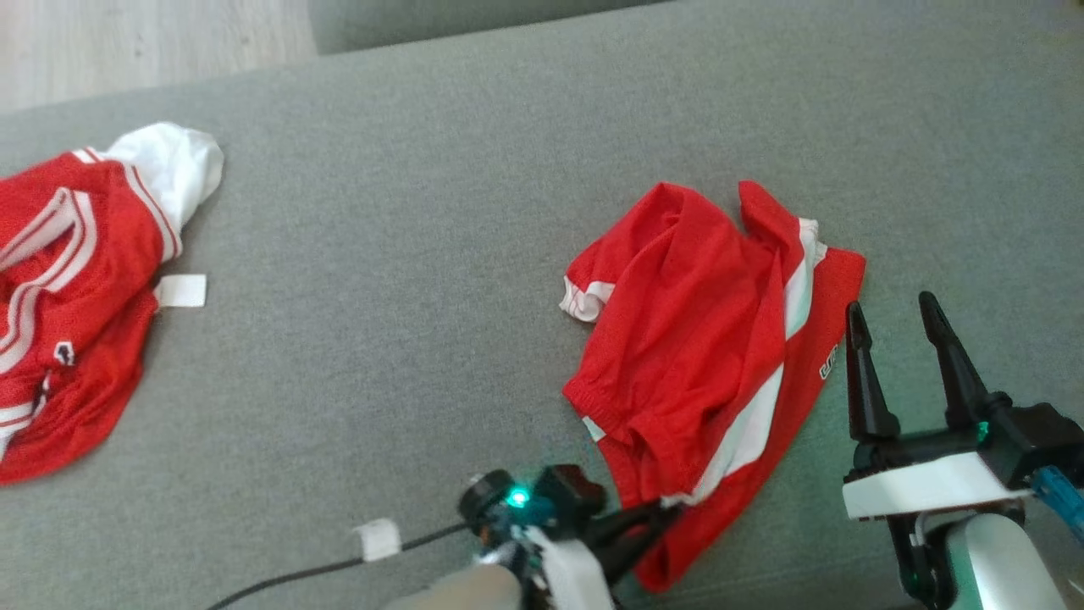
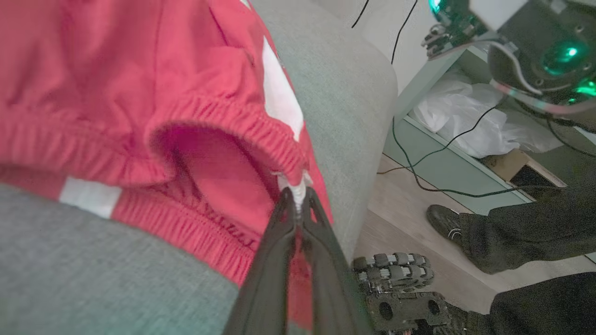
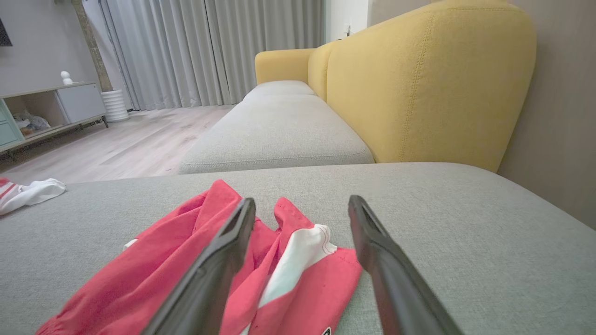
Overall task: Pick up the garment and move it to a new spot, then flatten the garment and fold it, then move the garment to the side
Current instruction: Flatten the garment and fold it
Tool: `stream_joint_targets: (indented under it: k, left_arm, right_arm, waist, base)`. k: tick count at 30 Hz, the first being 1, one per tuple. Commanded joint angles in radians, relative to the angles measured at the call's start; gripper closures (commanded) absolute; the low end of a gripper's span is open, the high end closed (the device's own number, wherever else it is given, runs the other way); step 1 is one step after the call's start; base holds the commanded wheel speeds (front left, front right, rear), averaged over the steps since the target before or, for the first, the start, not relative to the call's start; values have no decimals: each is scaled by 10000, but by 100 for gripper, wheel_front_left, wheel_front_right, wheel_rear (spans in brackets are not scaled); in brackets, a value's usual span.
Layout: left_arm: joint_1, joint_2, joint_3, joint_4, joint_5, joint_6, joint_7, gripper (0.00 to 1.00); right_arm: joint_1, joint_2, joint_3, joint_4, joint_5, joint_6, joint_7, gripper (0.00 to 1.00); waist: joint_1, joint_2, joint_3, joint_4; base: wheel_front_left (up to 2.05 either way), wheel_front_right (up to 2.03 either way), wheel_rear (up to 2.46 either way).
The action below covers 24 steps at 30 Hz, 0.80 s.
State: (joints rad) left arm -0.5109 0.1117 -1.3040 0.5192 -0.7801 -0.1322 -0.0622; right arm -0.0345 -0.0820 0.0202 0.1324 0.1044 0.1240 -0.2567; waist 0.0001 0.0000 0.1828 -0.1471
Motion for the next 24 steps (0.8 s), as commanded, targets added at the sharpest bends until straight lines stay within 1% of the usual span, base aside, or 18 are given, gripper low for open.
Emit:
stream_joint_targets:
  k: [1, 4, 6, 8, 13, 16, 18, 20, 22, 23, 24]
  left_arm:
    - [-449, 209, 321, -244, 71, 25, -231, 100]
    - [-370, 806, 704, -625, -73, 299, -487, 100]
    - [-287, 1388, 971, -1106, -153, 599, -536, 100]
    - [-184, 2113, 1227, -1698, -232, 942, -453, 100]
    - [8, 3998, 1983, -3310, -494, 1841, -125, 100]
    - [-77, 4882, 2439, -4004, -540, 2318, 3, 100]
    - [-182, 5291, 2677, -4293, -545, 2558, 89, 100]
    - [-317, 5552, 2857, -4469, -525, 2745, 159, 100]
    - [-426, 5695, 2992, -4554, -528, 2856, 187, 100]
    - [-426, 5695, 2992, -4554, -528, 2856, 187, 100]
    - [-460, 5728, 3042, -4569, -542, 2897, 190, 100]
  right_arm:
    - [-118, -83, 144, -285, -42, 67, -51, 0]
    - [87, -59, 47, -262, -90, 67, -51, 0]
    - [258, -64, -20, -253, -120, 67, -51, 0]
    - [416, -94, -32, -224, -49, 67, -51, 0]
    - [610, -476, 916, -50, 1100, 67, -51, 0]
    - [577, -874, 1669, 183, 2073, 67, -51, 0]
    - [493, -1184, 2105, 361, 2685, 67, -51, 0]
    - [390, -1489, 2511, 546, 3202, 67, -51, 0]
    - [277, -1794, 2938, 813, 3634, 67, -51, 0]
    - [277, -1794, 2938, 813, 3634, 67, -51, 0]
    - [215, -1935, 3134, 968, 3804, 67, -51, 0]
  waist:
    - [-1, 0, -196, 51]
    - [-1, 0, -490, 168]
    - [-1, 0, -673, 292]
    - [-1, 0, -809, 455]
    - [-1, 0, -877, 889]
    - [-1, 0, -760, 1152]
    - [-1, 0, -662, 1320]
    - [-1, 0, -554, 1468]
    - [-1, 0, -472, 1584]
    - [-1, 0, -472, 1584]
    - [-1, 0, -445, 1628]
  base:
    - [0, 0, 0]
    - [0, 0, 0]
    - [0, 0, 0]
    - [0, 0, 0]
    - [0, 0, 0]
    - [0, 0, 0]
    - [0, 0, 0]
    - [0, 0, 0]
    - [0, 0, 0]
    - [0, 0, 0]
    - [0, 0, 0]
